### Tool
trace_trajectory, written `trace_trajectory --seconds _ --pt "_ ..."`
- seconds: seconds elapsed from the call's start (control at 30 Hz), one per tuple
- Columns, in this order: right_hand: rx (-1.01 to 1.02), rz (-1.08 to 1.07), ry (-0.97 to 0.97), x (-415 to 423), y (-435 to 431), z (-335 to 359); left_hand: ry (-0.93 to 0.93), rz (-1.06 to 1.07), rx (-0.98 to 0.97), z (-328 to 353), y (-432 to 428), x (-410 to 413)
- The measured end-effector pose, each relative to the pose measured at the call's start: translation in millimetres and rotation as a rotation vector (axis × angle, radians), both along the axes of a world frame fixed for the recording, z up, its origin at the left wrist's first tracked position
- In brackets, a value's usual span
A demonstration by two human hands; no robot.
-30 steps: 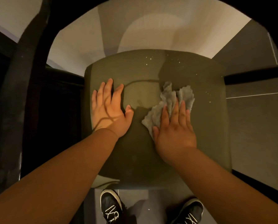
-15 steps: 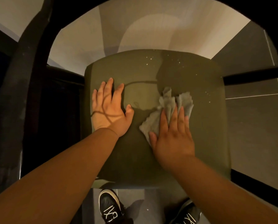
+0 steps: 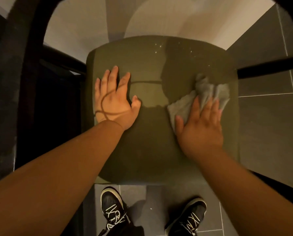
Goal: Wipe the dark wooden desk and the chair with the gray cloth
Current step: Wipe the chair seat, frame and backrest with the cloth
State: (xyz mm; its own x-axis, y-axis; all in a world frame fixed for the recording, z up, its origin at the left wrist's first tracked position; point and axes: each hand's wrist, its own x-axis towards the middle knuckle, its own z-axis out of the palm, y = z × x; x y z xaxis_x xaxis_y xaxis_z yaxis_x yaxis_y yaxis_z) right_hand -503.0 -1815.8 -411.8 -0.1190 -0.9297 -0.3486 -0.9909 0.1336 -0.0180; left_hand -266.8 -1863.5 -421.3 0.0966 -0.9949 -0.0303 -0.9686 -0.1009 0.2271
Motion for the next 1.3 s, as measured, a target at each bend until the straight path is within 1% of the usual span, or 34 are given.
trace_trajectory --seconds 0.1,0.17,0.3,0.4,0.47,0.53,0.63,0.7,0.8,0.9,0.97,1.03,1.17,1.23,1.3 --pt "0.001 -0.146 0.017 -7.4 -42.4 -1.7 -0.005 0.001 0.009 -0.2 0.4 -0.3" --pt "-0.003 -0.131 0.001 -3.4 -40.9 -3.7 -0.006 0.002 0.01 0.0 0.0 -0.2" --pt "-0.009 -0.015 -0.006 -1.2 26.9 -1.6 0.01 0.008 0.013 1.0 -1.5 -0.4" --pt "0.056 0.022 0.014 -9.0 55.6 -0.5 0.006 0.003 0.002 0.7 -2.5 -0.9" --pt "0.048 0.007 0.02 -14.7 38.0 -2.5 0.001 0.002 -0.005 1.1 -1.3 -0.2" --pt "-0.027 -0.058 0.048 -19.1 -0.7 -4.5 0.0 0.002 -0.002 1.3 -0.7 -1.0" --pt "0.009 -0.204 0.049 -27.5 -59.0 -2.2 -0.004 -0.001 -0.002 0.7 -1.5 -1.7" --pt "0.009 -0.235 0.015 -26.8 -67.3 -0.9 0.001 0.0 0.001 0.6 -0.7 -0.8" --pt "-0.015 -0.144 -0.021 -17.5 -31.8 1.2 0.006 -0.004 -0.004 1.5 -0.4 -0.8" --pt "0.06 -0.075 -0.022 -16.2 -7.0 4.8 -0.014 0.004 -0.005 1.8 -1.3 -1.8" --pt "0.066 -0.075 -0.001 -17.9 -23.9 5.7 -0.025 0.005 -0.002 1.7 -2.1 -1.9" --pt "0.014 -0.088 0.055 -19.7 -56.2 2.9 -0.02 0.005 0.004 2.2 -2.0 -2.1" --pt "0.009 -0.202 0.05 -31.3 -117.3 5.1 -0.006 0.005 0.007 2.6 -2.6 -1.9" --pt "0.008 -0.192 -0.001 -30.6 -111.2 5.6 -0.013 0.002 0.006 1.9 -1.9 -1.0" --pt "-0.021 -0.113 -0.013 -23.1 -80.6 4.7 -0.02 0.002 -0.001 2.0 -1.2 -1.4"
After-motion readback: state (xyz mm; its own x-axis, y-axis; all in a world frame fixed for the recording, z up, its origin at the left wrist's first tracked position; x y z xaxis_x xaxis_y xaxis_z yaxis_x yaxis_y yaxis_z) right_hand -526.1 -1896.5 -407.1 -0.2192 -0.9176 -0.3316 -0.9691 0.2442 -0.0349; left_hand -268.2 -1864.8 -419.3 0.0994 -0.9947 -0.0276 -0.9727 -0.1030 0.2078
